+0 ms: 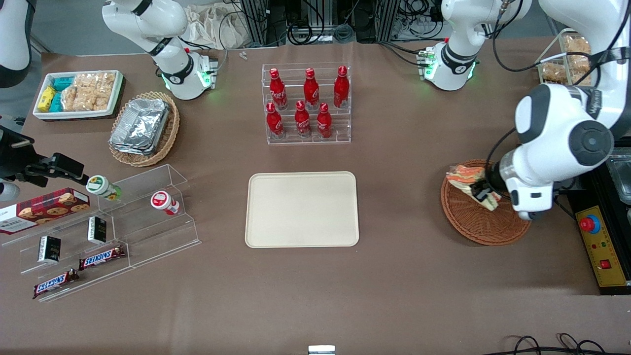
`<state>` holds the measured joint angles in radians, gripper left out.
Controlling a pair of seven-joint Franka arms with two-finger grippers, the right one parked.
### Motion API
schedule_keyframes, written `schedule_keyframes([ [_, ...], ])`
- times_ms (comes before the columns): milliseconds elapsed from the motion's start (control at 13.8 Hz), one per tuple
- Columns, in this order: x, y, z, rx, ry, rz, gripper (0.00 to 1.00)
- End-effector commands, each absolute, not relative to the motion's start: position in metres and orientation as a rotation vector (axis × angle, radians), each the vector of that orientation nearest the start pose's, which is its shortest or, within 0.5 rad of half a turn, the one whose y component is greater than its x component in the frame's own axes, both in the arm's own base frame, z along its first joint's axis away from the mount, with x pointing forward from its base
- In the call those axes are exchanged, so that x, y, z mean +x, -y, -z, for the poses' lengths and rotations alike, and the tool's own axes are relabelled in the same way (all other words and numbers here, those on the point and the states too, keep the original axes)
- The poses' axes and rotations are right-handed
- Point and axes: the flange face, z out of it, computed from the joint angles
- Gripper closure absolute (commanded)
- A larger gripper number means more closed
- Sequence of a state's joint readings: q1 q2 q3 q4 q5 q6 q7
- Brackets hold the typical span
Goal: Place sandwich from basket to tray
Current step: 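Lift the sandwich out of the basket and carry it toward the cream tray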
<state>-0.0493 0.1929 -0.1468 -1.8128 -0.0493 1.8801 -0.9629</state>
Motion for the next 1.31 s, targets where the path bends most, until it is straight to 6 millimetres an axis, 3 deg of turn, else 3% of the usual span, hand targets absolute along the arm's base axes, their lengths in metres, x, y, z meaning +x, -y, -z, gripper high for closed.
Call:
schedule_keyframes([
  [0,0.582,0.150,-0.428,-2.923,1.047,-0.268,1.00],
  [145,0.577,0.201,-0.410,-2.975,0.893,-0.322,1.00],
  [508,0.577,0.287,-0.389,-3.093,0.657,-0.399,1.00],
  [871,0.567,0.360,-0.355,-3.167,0.237,-0.195,0.99],
  [1089,0.562,0.389,-0.327,-3.226,0.084,-0.140,0.99],
  [1234,0.547,0.421,-0.311,-3.268,0.007,-0.131,1.00],
])
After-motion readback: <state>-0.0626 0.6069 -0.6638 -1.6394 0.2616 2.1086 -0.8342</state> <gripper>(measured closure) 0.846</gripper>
